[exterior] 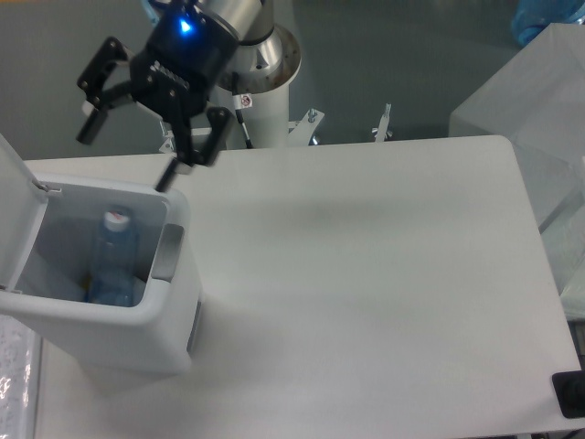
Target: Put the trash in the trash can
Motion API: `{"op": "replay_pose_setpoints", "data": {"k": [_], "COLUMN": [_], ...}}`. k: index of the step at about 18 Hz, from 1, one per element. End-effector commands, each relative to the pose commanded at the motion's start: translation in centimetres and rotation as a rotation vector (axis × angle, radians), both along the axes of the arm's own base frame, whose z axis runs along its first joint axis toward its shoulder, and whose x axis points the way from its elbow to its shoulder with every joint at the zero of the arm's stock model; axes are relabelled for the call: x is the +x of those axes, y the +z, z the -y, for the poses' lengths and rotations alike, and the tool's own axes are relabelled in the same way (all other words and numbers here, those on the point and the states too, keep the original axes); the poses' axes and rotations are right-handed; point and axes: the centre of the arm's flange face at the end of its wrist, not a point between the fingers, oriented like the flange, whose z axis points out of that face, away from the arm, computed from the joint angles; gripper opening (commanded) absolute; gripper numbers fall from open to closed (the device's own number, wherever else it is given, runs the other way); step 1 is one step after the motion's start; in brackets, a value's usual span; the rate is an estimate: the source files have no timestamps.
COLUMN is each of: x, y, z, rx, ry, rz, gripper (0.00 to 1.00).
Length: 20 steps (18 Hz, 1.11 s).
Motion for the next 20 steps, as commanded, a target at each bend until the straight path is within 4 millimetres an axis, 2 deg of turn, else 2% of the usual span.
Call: {"op": "replay_pose_setpoints", "data": {"k": [3, 4, 5, 6, 9, 10, 11, 12, 13, 14, 16, 18, 20], "x": [-5.1, -6.9, -9.9, -11.4, -15.9, -17.5, -18.9, -20.1, -21.6, -23.1, -24.6, -25.6, -25.8], "y": [-3.4, -4.5, -5.8, -7.2, -12.5, -14.8, -18.1, -20.6, -21.7, -21.6, -21.7, -21.0, -20.4], "z": [1.5, 2.8, 5.2, 6.5, 9.1, 10.3, 10.4, 10.8, 12.0, 13.6, 14.4, 14.5, 12.9], "rx": [-0.088, -0.113, -0.135, -0.158, -0.272, -0.323, -0.377, -0.43, -0.486, -0.532, -0.638, -0.757, -0.843], "ry": [0.052, 0.073, 0.098, 0.089, -0.002, -0.024, -0.071, -0.114, -0.126, -0.122, -0.193, -0.288, -0.342], "rz": [-0.082, -0.101, -0.127, -0.156, -0.295, -0.321, -0.333, -0.358, -0.387, -0.411, -0.436, -0.435, -0.423], "gripper": [1.0, 1.0, 1.0, 1.0, 1.0, 1.0, 1.0, 1.0, 1.0, 1.0, 1.0, 1.0, 1.0]}}
